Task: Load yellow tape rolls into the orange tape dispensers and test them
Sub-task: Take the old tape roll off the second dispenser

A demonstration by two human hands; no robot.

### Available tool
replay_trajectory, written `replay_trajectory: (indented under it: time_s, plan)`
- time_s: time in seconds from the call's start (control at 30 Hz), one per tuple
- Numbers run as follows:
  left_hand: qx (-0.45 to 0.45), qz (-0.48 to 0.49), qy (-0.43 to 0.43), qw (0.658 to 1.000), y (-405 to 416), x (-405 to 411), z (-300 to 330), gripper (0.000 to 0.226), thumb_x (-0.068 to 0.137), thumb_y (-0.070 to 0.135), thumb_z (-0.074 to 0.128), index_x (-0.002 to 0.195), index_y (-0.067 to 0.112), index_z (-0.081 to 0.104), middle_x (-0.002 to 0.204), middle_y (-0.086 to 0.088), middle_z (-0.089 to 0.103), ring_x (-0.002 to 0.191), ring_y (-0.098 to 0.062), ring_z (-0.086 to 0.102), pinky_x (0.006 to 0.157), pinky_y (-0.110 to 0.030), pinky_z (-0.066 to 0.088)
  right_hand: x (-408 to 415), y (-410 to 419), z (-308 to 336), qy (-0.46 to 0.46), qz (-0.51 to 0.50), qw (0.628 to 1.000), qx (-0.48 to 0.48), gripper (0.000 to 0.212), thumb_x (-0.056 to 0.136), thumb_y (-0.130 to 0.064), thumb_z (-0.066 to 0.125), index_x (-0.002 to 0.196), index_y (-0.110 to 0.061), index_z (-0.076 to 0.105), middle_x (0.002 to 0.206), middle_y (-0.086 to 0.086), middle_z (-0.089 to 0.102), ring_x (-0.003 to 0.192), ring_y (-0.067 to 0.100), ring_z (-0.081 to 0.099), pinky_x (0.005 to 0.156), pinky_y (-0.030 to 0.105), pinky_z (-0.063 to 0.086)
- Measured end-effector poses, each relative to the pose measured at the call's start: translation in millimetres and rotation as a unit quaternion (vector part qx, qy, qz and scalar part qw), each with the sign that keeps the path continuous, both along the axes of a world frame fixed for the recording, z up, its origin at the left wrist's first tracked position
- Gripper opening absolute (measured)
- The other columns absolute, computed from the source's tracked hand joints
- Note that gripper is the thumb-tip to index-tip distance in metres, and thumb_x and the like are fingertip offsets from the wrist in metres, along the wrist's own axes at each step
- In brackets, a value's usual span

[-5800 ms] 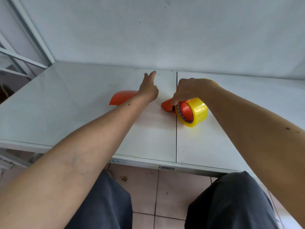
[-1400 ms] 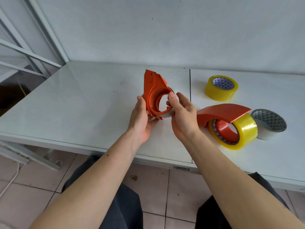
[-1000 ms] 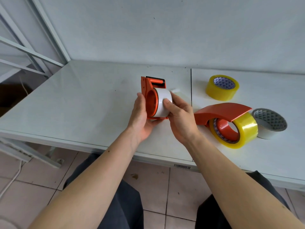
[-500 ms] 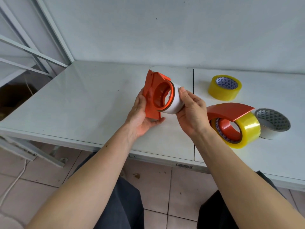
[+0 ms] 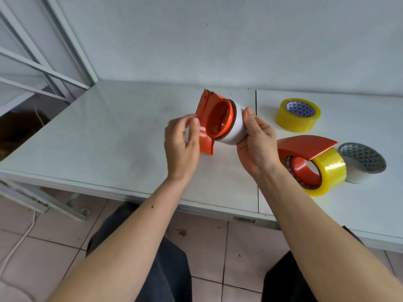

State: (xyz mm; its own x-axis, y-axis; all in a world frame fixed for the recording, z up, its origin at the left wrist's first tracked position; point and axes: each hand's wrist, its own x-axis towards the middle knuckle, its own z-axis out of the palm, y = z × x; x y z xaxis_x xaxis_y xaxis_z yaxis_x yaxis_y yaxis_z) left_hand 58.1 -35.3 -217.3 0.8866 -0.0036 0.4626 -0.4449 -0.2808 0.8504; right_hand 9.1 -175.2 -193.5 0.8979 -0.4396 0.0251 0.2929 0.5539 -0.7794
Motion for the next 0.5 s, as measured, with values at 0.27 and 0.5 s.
replay_trajectory:
  time_s: [0.27, 0.5]
  plan:
    - [-0.064, -0.140, -0.011, 0.988, -14.6, -16.3, 15.0, 0.026, 0.096, 0.022, 0.058, 0.119, 0.016, 0.067, 0.109, 0.005, 0.071, 0.103, -0.003, 0.065, 0.090, -0.022, 0.051, 8.1, 10.1, 5.1, -0.002, 0.025, 1.000, -0.006, 0.020, 0.103, -0.015, 0.047, 0.097, -0.001, 0.060, 0.093, 0.015, 0.066, 0.083, 0.020, 0.067, 0.088, 0.037, 0.053]
    - [-0.120, -0.126, 0.043, 0.984, -18.7, -14.7, 16.9, 0.018, 0.095, 0.014, 0.059, 0.105, 0.004, 0.071, 0.083, 0.009, 0.067, 0.074, 0.007, 0.058, 0.073, -0.016, 0.046, 2.6, 20.2, 13.1, 0.032, -0.006, 0.999, -0.001, 0.013, 0.098, -0.013, 0.057, 0.088, -0.008, 0.061, 0.084, 0.008, 0.063, 0.075, 0.016, 0.063, 0.068, 0.028, 0.055]
